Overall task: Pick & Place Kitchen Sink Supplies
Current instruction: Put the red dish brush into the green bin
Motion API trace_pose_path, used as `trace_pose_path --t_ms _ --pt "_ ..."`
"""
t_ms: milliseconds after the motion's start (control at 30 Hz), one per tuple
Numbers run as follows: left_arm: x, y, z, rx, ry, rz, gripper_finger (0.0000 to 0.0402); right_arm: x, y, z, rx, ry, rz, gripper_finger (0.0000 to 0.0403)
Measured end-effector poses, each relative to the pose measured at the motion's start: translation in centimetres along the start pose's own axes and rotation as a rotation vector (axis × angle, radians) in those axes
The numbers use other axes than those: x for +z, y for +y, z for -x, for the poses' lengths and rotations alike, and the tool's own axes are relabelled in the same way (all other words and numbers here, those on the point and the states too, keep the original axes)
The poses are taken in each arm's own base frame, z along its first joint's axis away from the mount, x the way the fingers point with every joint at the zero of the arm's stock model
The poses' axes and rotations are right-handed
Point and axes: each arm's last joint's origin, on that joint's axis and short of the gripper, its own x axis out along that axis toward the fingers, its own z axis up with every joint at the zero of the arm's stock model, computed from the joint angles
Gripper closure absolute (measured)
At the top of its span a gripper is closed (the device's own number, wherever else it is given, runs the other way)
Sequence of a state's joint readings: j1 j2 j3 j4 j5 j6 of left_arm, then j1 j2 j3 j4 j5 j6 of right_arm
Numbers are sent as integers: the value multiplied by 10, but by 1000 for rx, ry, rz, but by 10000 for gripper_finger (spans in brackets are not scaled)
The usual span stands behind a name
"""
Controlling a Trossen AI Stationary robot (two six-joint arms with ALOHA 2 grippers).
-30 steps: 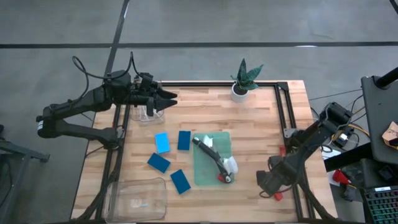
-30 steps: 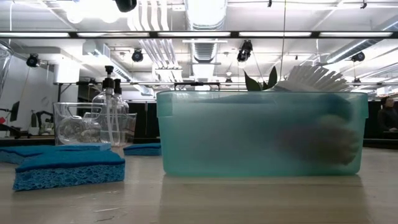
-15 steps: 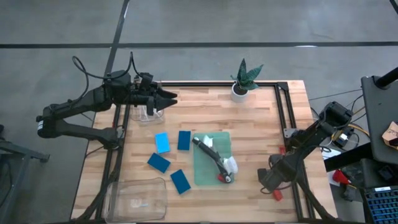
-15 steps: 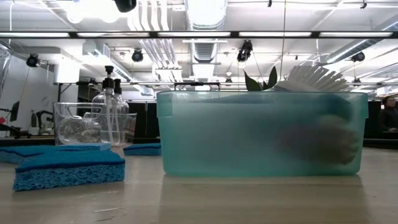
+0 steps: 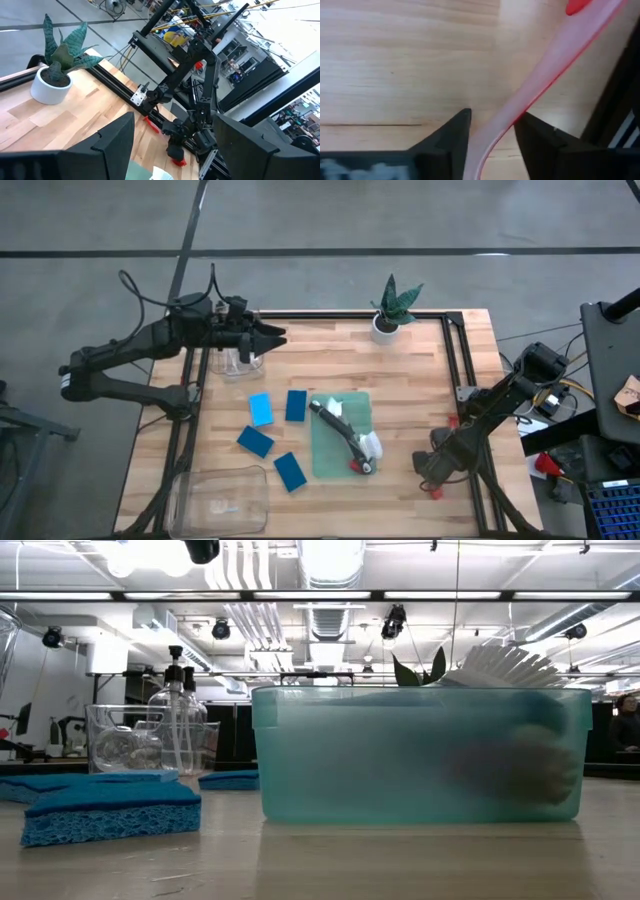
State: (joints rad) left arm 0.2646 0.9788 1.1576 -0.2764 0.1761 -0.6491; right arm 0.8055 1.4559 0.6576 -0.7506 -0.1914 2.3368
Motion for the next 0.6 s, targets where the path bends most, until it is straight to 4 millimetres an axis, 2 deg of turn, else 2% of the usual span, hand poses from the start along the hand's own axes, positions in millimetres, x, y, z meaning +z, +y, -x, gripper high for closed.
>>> trace_pose_path --t_ms 200,267,433,600 --pt "-1 1 -3 5 8 2 140 -1 2 1 18 -4 29 344" --pt "-1 1 -3 6 9 2 140 -2 2 2 21 -4 41 361" --pt "-1 2 -3 6 9 1 140 -6 6 9 72 -7 54 362" --pt "-1 1 -3 6 10 -2 140 -11 16 25 165 -15 64 353"
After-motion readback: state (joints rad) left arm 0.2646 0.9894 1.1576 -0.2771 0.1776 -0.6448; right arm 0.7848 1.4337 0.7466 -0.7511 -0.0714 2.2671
